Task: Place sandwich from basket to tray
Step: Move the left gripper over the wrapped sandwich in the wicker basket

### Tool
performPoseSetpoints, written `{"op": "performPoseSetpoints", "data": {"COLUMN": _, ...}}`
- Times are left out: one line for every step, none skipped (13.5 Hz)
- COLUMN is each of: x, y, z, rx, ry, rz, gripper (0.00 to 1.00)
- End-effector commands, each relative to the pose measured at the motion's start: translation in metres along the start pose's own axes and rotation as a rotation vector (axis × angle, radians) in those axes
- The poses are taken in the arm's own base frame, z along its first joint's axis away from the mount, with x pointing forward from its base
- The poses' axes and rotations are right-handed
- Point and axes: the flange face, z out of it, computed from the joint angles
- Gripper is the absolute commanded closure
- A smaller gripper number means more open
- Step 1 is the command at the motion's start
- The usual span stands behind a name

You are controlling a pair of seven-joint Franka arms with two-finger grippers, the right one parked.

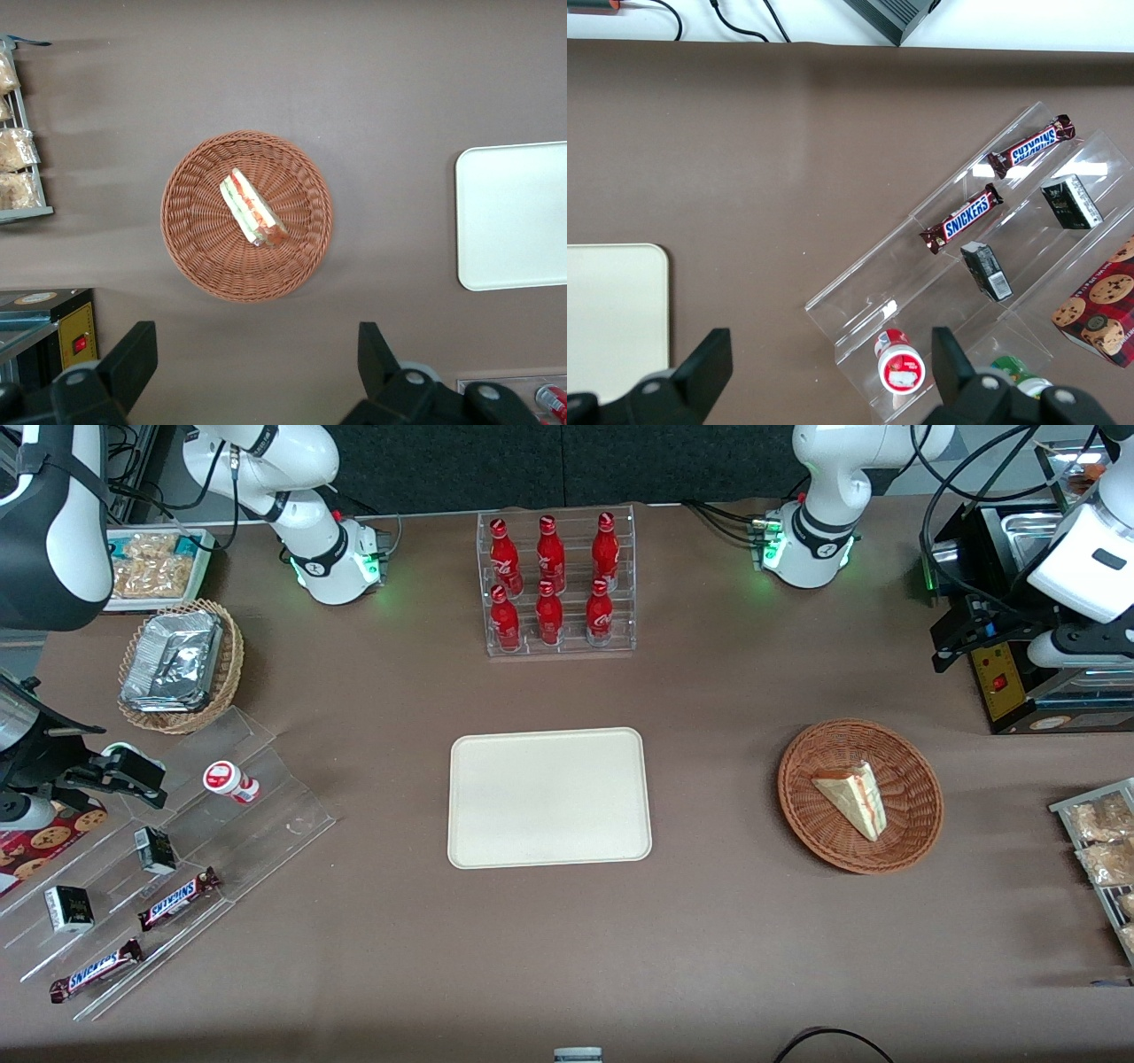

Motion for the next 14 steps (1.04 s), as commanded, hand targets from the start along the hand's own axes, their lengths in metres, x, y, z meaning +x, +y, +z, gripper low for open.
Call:
{"op": "performPoseSetpoints", "data": {"x": 0.0, "y": 0.0, "z": -0.002, "rx": 0.008, "ry": 0.003, "rz": -0.012, "gripper": 0.0}}
{"op": "performPoseSetpoints", "data": {"x": 0.0, "y": 0.0, "z": -0.001, "rx": 0.008, "ry": 0.002, "rz": -0.013, "gripper": 0.0}}
{"op": "performPoseSetpoints", "data": {"x": 0.0, "y": 0.0, "z": -0.001, "rx": 0.0, "ry": 0.0, "rz": -0.016, "gripper": 0.0}}
{"op": "performPoseSetpoints", "data": {"x": 0.001, "y": 0.0, "z": 0.002, "rx": 0.001, "ry": -0.007, "rz": -0.022, "gripper": 0.0}}
{"op": "performPoseSetpoints", "data": {"x": 0.005, "y": -0.001, "z": 0.015, "rx": 0.008, "ry": -0.029, "rz": -0.068, "gripper": 0.0}}
{"op": "performPoseSetpoints", "data": {"x": 0.007, "y": -0.001, "z": 0.03, "rx": 0.012, "ry": -0.05, "rz": -0.151, "gripper": 0.0}}
{"op": "performPoseSetpoints", "data": {"x": 0.012, "y": 0.0, "z": 0.048, "rx": 0.012, "ry": -0.078, "rz": -0.238, "gripper": 0.0}}
{"op": "performPoseSetpoints", "data": {"x": 0.02, "y": 0.0, "z": 0.067, "rx": 0.018, "ry": -0.102, "rz": -0.339, "gripper": 0.0}}
{"op": "performPoseSetpoints", "data": {"x": 0.03, "y": 0.0, "z": 0.083, "rx": 0.031, "ry": -0.104, "rz": -0.471, "gripper": 0.0}}
{"op": "performPoseSetpoints", "data": {"x": 0.039, "y": 0.001, "z": 0.103, "rx": 0.041, "ry": -0.106, "rz": -0.579, "gripper": 0.0}}
{"op": "performPoseSetpoints", "data": {"x": 0.045, "y": 0.002, "z": 0.127, "rx": 0.05, "ry": -0.104, "rz": -0.626, "gripper": 0.0}}
{"op": "performPoseSetpoints", "data": {"x": 0.046, "y": 0.002, "z": 0.146, "rx": 0.062, "ry": -0.1, "rz": -0.636, "gripper": 0.0}}
{"op": "performPoseSetpoints", "data": {"x": 0.046, "y": 0.002, "z": 0.165, "rx": 0.066, "ry": -0.1, "rz": -0.636, "gripper": 0.0}}
{"op": "performPoseSetpoints", "data": {"x": 0.047, "y": 0.0, "z": 0.188, "rx": 0.066, "ry": -0.103, "rz": -0.663, "gripper": 0.0}}
